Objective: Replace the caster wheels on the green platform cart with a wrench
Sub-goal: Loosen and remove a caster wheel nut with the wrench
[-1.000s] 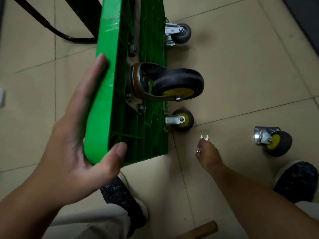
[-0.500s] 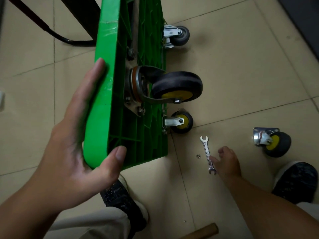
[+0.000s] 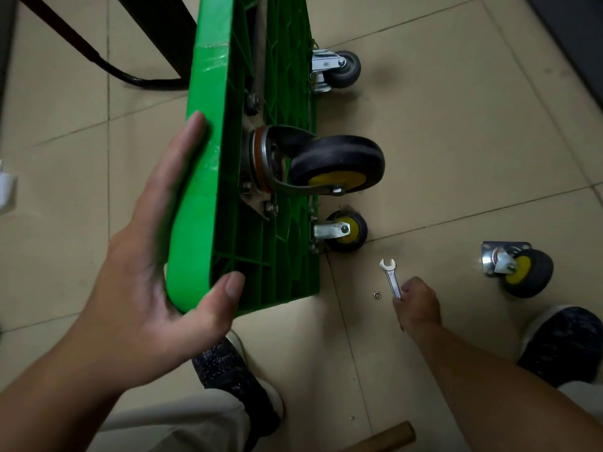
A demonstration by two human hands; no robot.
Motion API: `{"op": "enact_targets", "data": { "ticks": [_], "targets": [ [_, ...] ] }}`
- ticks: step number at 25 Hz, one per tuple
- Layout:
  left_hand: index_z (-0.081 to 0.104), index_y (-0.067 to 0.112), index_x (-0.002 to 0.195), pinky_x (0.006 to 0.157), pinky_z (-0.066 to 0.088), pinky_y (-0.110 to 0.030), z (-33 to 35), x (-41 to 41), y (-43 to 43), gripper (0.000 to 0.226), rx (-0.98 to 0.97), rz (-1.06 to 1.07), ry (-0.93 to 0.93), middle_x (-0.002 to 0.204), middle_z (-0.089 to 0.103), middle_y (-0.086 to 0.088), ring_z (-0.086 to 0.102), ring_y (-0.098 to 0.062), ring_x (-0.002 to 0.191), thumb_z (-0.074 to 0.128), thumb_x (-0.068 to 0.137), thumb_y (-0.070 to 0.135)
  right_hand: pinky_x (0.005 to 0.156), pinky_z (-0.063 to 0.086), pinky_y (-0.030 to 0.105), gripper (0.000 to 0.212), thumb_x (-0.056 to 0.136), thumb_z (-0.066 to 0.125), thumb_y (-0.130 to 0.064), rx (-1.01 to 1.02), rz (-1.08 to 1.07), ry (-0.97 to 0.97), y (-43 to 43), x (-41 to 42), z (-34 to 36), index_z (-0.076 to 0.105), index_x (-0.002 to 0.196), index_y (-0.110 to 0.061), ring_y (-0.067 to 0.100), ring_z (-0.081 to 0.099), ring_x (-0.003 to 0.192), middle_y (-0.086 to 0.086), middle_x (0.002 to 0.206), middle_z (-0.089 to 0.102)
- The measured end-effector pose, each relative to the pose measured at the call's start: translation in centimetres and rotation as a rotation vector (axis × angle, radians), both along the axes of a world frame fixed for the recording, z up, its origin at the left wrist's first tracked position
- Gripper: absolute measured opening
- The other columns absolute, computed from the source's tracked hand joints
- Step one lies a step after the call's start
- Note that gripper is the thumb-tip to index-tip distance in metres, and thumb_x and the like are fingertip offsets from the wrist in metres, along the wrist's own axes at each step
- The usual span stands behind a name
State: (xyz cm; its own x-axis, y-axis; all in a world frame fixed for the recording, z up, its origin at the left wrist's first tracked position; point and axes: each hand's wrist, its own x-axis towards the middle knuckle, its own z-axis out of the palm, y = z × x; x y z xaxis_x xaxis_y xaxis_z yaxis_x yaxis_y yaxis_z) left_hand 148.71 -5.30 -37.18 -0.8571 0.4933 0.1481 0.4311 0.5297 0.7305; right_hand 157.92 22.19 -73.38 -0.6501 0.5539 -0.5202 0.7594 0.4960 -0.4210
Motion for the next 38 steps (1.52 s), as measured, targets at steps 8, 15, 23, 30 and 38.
{"op": "enact_targets", "data": {
  "ticks": [8,15,23,30,38],
  "targets": [
    [0.016,-0.003,0.157,0.118,0.027,-0.018,0.3,0.1,-0.1,0.092,-0.013,-0.016,0.017,0.162,0.028,0.008,0.029,-0.005,0.149,0.056,0.082,0.032,0.074,0.053,0.037,0.007,0.083,0.062,0.000,0.013,0.196,-0.096,0.6,-1.1,1.2,0.062,0.080,-0.006,0.040,0.066,0.091,0.022,0.094,0.068],
    [0.014,0.017,0.162,0.119,0.032,-0.027,0.6,0.4,-0.7,0.095,-0.009,0.008,-0.037,0.164,0.027,0.011,0.031,-0.008,0.149,0.059,0.081,0.039,0.073,0.044,0.036,0.006,0.088,0.054,0.001,0.047,0.263,0.000,2.4,-2.0,4.9,0.055,0.090,-0.005,0.044,0.059,0.091,0.025,0.106,0.053],
    [0.007,0.053,0.156,0.111,0.045,-0.041,1.8,1.0,-0.6,0.097,-0.006,0.045,-0.132,0.153,0.025,0.039,0.041,0.003,0.139,0.064,0.077,0.052,0.070,0.037,0.025,0.006,0.090,0.061,-0.014,-0.030,0.606,-0.036,2.8,-4.1,17.0,0.057,0.095,-0.015,0.029,0.061,0.096,0.013,0.101,0.065],
    [0.004,0.056,0.155,0.079,0.062,-0.036,1.8,1.3,-0.3,0.101,0.022,0.051,-0.200,0.153,0.039,0.013,0.064,-0.015,0.111,0.063,0.076,0.034,0.060,0.049,0.029,0.015,0.097,0.061,-0.028,-0.218,0.451,0.176,-0.1,-1.5,31.0,0.064,0.097,-0.013,0.020,0.067,0.068,0.003,0.079,0.067],
    [0.005,0.052,0.157,0.103,0.053,-0.041,1.0,1.9,1.0,0.103,0.056,0.031,-0.192,0.161,0.028,0.018,0.045,-0.009,0.139,0.064,0.072,0.046,0.048,0.037,0.028,0.008,0.098,0.056,-0.012,-0.594,0.135,0.391,-4.2,0.5,36.1,0.058,0.104,-0.015,0.016,0.046,0.044,0.007,0.070,0.072]
  ]
}}
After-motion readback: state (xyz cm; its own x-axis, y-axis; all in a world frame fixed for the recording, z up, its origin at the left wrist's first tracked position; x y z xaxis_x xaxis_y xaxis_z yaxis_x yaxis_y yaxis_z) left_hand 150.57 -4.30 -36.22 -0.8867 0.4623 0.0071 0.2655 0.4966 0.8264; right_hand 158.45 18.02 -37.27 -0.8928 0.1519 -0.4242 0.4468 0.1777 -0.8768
